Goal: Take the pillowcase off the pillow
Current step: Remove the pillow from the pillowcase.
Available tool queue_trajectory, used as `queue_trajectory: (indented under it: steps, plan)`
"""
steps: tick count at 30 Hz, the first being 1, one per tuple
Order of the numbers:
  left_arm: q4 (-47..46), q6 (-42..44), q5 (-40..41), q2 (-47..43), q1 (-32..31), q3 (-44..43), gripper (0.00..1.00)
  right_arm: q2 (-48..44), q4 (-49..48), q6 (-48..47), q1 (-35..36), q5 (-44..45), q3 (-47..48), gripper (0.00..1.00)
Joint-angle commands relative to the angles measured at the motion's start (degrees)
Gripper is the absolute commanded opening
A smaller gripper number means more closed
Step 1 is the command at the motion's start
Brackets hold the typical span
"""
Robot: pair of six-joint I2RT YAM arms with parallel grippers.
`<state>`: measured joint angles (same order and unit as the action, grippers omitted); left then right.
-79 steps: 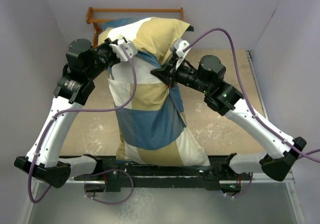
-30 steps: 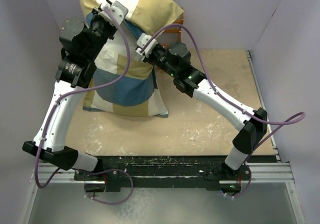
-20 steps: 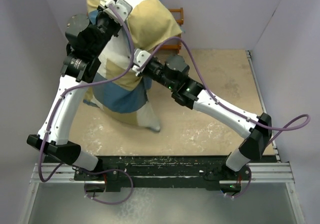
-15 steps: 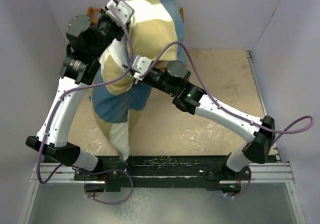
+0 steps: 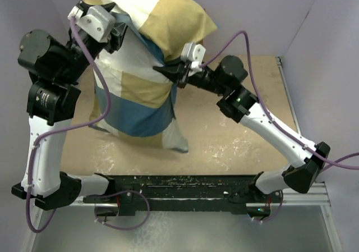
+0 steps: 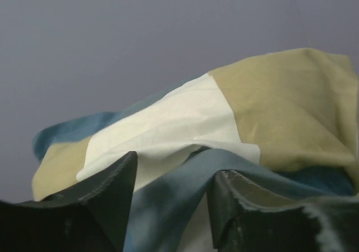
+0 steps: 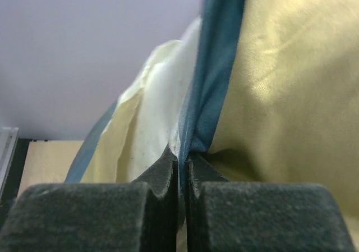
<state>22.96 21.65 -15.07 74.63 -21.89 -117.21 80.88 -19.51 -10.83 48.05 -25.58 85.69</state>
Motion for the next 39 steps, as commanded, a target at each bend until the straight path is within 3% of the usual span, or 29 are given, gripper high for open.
queue_trajectory:
  steps: [1,5,9,11,13,17,20,23,29,34,39]
  plan:
    - [-10.24,2.09,-7.10,-2.81,-0.26,-0.95,0.61,1.33,2.14,10.39,-4.03,-10.12,8.70,0.00]
    - [-8.56,12.23,-17.22,-4.33,-0.29,2.42,0.71,4.89,6.37,14.75,-4.46,-11.36,15.54,0.00]
    - [-3.27,33.93,-22.15,-6.07,-0.38,9.15,0.79,9.41,14.87,18.11,-4.45,-8.78,26.39,0.00]
    - [0.33,44.06,-21.12,-6.13,-0.65,11.41,0.81,12.05,21.92,18.41,-4.44,-6.75,33.43,0.00]
    - [1.51,48.34,-18.54,-6.19,-0.78,13.13,0.80,12.95,25.87,18.00,-4.42,-4.26,36.78,0.00]
    - [4.26,52.83,-6.09,-4.65,-0.79,15.19,0.72,10.73,28.14,16.22,-4.38,-0.45,33.84,0.00]
    - [3.68,51.44,4.26,-2.77,-0.79,16.63,0.58,8.81,27.59,14.81,-4.27,0.20,30.16,0.00]
    - [4.26,45.61,9.13,-1.36,-0.78,16.68,0.38,6.51,25.91,12.08,-2.94,0.07,25.88,0.00]
    - [4.29,27.57,3.60,-1.08,-0.21,16.65,0.03,3.87,24.05,7.70,0.52,-1.79,19.58,0.00]
    - [4.38,18.27,0.72,0.08,-0.17,15.01,0.00,0.61,20.37,7.44,1.93,-5.27,12.52,0.00]
    - [0.25,11.63,7.98,2.16,1.22,14.50,0.00,-1.67,18.25,5.75,7.33,-4.53,6.38,0.00]
